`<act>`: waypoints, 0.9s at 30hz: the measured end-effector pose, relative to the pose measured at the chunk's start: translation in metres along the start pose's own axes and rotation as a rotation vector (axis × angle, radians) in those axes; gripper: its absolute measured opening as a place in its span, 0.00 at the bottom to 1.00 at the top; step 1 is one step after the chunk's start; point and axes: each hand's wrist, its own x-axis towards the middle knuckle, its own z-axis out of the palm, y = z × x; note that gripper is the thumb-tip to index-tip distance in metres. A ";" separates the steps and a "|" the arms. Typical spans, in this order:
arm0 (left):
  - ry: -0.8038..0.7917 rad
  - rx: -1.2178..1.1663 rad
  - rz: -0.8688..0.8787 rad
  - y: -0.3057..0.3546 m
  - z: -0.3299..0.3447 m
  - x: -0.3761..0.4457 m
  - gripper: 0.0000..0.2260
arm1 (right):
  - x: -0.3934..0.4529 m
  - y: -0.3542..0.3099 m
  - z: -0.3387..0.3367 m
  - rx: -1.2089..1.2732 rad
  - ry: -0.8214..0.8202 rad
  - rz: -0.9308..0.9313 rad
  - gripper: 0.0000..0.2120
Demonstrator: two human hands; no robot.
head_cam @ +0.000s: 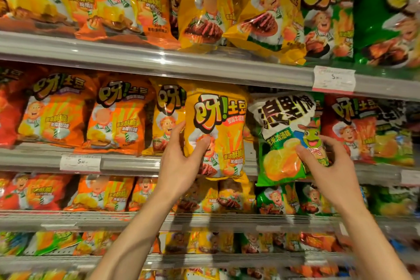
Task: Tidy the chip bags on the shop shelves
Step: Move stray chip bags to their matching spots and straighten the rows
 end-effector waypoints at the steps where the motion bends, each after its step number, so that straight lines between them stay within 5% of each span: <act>1: 0.005 0.005 0.003 0.003 0.007 0.003 0.29 | -0.001 0.004 -0.005 0.015 0.016 0.011 0.28; 19: 0.038 0.225 0.066 0.014 0.100 0.050 0.30 | -0.001 0.036 -0.036 0.008 0.065 0.088 0.34; 27: -0.114 0.289 -0.028 -0.001 0.102 0.055 0.33 | -0.003 0.042 -0.032 0.029 0.061 0.102 0.31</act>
